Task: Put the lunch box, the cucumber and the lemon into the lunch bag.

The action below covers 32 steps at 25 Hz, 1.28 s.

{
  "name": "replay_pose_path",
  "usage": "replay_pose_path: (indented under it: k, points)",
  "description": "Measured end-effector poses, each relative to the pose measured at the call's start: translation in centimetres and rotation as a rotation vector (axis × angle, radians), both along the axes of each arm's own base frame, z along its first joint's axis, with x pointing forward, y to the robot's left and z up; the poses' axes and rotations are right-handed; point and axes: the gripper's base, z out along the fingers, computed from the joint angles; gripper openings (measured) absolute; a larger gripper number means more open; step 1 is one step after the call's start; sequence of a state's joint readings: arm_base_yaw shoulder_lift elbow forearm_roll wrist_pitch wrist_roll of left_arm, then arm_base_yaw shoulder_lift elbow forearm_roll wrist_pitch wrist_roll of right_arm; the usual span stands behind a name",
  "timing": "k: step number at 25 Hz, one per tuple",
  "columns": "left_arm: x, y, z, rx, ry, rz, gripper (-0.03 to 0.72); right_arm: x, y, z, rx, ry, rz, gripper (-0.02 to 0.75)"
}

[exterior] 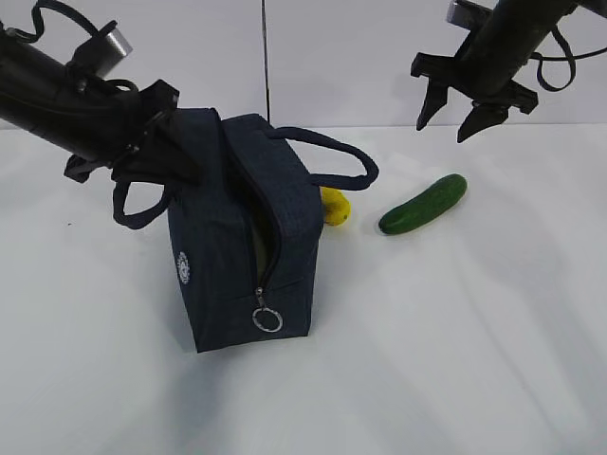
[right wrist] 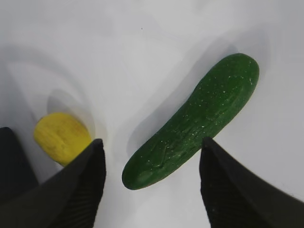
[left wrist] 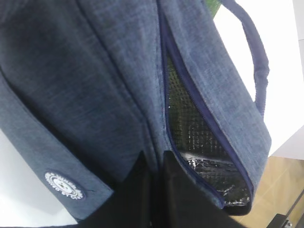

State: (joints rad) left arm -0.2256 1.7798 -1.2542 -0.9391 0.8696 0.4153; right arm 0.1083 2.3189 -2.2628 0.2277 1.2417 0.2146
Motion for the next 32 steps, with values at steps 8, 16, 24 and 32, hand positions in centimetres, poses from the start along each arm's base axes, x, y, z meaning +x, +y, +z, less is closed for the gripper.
replay_pose_path:
  k: [8, 16, 24, 32]
  points:
    - [0.0, 0.5, 0.0, 0.023, -0.008, -0.007, -0.003, 0.6, -0.2, -2.6, 0.001, 0.073, -0.103, 0.468]
    - [0.0, 0.5, 0.0, 0.027, -0.012, -0.010, -0.003, 0.8, -1.5, -3.0, -0.073, 0.093, -0.347, 0.468]
    - [0.0, 0.5, 0.0, 0.029, -0.017, -0.013, -0.003, 1.1, -1.6, -4.6, -0.039, 0.147, -0.524, 0.468]
    - [0.0, 0.5, 0.0, 0.032, -0.025, -0.021, -0.003, 1.3, -1.5, -6.1, -0.014, 0.191, -0.610, 0.468]
